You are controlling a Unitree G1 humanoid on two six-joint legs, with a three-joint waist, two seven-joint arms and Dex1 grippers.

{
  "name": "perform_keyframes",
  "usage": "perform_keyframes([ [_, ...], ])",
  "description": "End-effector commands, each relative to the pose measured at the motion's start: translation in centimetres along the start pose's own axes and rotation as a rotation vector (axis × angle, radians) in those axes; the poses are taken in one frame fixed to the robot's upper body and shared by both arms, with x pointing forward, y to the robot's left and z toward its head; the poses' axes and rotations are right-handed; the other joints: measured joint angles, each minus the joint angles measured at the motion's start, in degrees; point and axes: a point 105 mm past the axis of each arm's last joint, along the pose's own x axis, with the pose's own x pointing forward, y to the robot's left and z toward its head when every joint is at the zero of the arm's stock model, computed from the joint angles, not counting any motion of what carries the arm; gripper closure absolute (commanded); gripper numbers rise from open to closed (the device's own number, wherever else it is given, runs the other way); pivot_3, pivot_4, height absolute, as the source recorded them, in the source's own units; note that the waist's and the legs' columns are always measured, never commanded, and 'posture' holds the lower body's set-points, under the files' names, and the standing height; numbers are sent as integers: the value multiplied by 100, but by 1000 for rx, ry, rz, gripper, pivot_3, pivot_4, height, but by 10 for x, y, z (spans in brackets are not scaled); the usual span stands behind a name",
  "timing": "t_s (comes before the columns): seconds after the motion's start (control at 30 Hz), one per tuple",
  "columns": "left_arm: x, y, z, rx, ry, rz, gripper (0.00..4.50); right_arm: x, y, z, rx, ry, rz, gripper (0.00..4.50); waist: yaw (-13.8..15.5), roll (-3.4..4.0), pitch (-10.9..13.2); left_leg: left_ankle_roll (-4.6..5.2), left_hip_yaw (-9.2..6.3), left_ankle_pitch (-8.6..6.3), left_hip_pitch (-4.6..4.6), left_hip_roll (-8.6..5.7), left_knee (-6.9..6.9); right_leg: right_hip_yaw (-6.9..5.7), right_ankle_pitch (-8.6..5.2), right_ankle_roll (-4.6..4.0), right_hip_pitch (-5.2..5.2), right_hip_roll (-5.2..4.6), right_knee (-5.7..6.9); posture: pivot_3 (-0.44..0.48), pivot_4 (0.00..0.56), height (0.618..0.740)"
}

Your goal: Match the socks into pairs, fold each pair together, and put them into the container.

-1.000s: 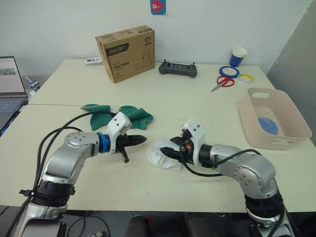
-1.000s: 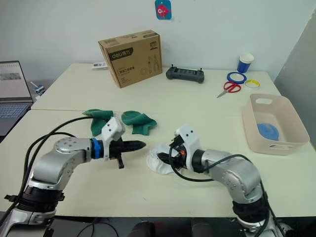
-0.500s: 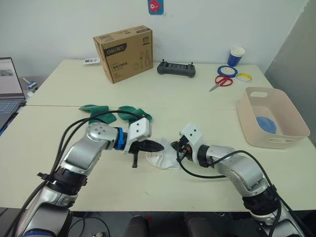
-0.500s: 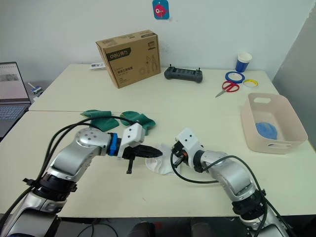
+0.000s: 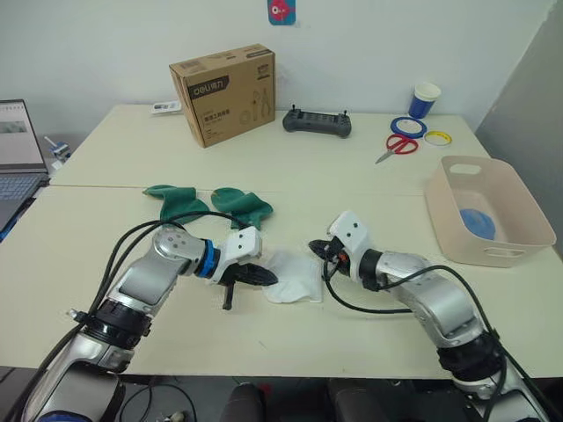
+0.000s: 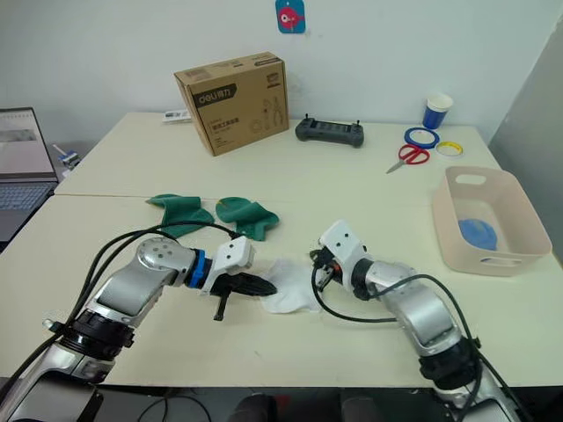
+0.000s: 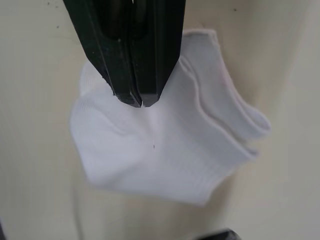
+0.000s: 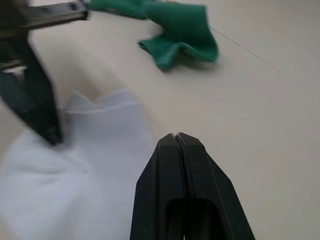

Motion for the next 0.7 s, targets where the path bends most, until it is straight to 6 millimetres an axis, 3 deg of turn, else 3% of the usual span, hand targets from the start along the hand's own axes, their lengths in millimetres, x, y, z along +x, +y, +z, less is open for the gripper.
perform_keyframes([
  [0.03, -8, 6, 27, 50, -59, 33, 4500, -3, 19, 5, -52, -16, 124, 4480, 0, 0, 0, 0, -1, 0, 0, -1, 2, -1, 0, 0, 1, 0, 1, 0, 150, 723],
  [0.17, 2, 7, 22, 66, -27, 28, 4500, 4, 33, -6, -68, 32, 197, 4480, -10, 0, 0, 0, 4, 0, 6, -2, 7, 5, 1, 1, 5, 0, 2, 0, 150, 723],
  [0.33, 20, 12, -7, 76, 71, 51, 4500, 11, 38, -23, -66, 113, 207, 4480, -2, 0, 0, 0, 3, 0, 7, -1, 7, 4, 1, 1, 5, 1, 3, 0, 150, 723],
  [0.5, 21, 23, -27, 23, 122, 110, 4500, 4, 43, -37, -36, 161, 213, 4480, 15, 0, -1, 0, 2, 0, 7, -1, 8, 3, 1, 0, 7, 0, 4, 0, 150, 723],
  [0.63, 19, 22, -25, 28, 93, 108, 4500, -4, 45, -40, -47, 152, 200, 4480, 14, 0, -2, 0, 3, 0, 15, -2, 11, 4, 2, 0, 15, 0, 5, 0, 150, 723],
  [0.7, 14, 11, -4, 62, 6, 44, 4500, -13, 42, -26, -47, 93, 175, 4480, 9, 0, -2, 0, 4, 0, 19, -2, 12, 5, 2, 1, 19, 0, 7, 0, 150, 723],
])
